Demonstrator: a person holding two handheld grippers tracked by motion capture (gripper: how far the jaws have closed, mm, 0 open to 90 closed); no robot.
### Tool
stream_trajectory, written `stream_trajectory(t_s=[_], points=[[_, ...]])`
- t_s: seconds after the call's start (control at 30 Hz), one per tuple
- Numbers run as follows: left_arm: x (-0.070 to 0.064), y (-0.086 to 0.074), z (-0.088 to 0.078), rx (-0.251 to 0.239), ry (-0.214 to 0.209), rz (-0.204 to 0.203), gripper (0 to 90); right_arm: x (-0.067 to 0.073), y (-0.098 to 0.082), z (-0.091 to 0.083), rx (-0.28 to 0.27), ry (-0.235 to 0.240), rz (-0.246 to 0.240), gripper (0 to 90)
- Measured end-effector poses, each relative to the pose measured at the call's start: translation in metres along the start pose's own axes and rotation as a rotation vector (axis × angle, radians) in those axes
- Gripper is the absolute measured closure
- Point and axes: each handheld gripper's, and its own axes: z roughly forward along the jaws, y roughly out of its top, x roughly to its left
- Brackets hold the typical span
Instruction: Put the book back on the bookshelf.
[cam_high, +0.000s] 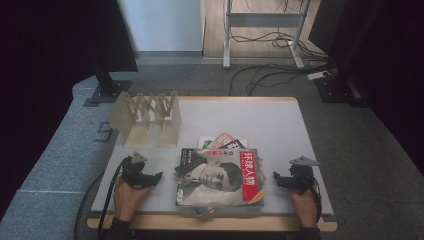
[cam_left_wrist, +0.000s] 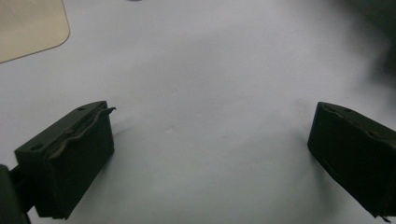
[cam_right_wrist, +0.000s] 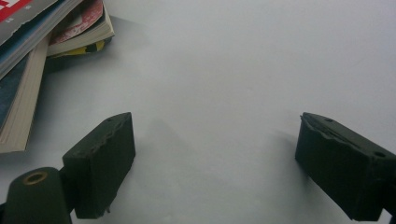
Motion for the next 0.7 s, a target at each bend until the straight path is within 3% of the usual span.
stream_trajectory(t_s=[0.7], points=[[0.0006, 0.0002, 0.0001, 0.001, -0.006, 0.001, 0.0, 0.0013, 0.0006, -0.0012, 0.009, -0.001, 0.002, 9.6]])
